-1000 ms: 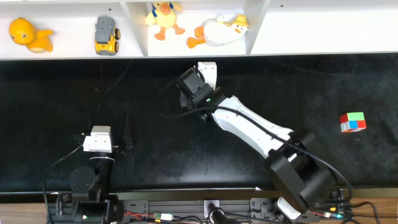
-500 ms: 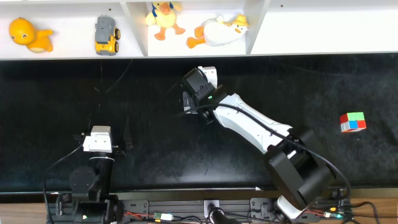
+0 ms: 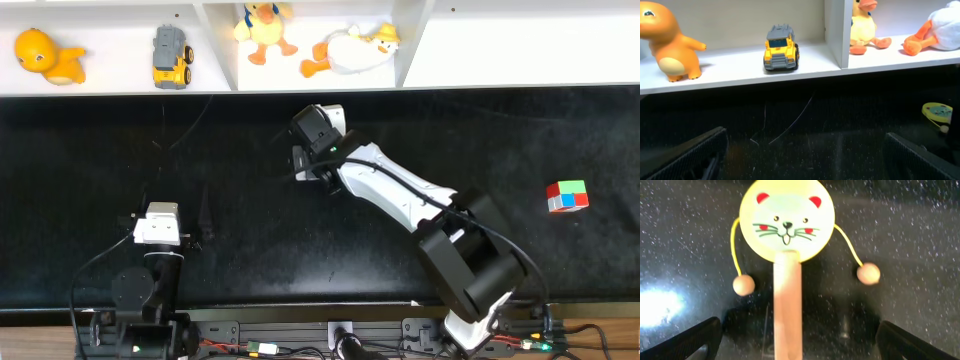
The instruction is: Store Toys
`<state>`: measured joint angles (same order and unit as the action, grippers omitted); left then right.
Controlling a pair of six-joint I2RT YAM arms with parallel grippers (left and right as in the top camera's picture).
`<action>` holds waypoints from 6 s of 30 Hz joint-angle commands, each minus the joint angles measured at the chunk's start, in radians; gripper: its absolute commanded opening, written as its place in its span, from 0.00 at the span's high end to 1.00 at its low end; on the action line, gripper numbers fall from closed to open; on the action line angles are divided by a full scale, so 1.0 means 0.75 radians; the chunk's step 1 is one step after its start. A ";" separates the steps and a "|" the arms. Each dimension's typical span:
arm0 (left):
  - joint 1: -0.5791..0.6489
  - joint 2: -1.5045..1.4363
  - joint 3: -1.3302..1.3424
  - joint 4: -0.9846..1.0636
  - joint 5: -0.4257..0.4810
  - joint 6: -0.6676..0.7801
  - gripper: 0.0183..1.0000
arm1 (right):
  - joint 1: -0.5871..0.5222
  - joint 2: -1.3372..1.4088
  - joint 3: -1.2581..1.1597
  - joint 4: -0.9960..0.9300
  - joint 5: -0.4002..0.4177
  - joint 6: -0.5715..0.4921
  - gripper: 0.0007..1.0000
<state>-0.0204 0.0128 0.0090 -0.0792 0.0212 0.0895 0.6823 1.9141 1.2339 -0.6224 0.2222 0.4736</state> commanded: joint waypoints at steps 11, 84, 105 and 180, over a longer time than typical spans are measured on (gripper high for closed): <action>-0.011 -0.013 -0.002 -0.007 -0.006 0.030 0.00 | -0.003 0.056 0.036 -0.002 -0.016 -0.015 0.39; -0.011 -0.013 -0.002 -0.007 -0.006 0.031 0.00 | -0.873 0.039 0.469 0.008 -0.273 -0.907 0.95; -0.011 -0.013 -0.002 -0.007 -0.006 0.031 0.00 | -0.884 0.018 0.469 -0.092 -0.273 -0.835 0.20; -0.011 -0.013 -0.002 -0.007 -0.006 0.031 0.00 | -2.189 -0.455 -0.391 -0.102 -0.860 -2.102 0.00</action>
<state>-0.0204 0.0128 0.0090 -0.0792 0.0212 0.0895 -0.9840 1.5677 0.9215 -0.7033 -0.3519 -1.0973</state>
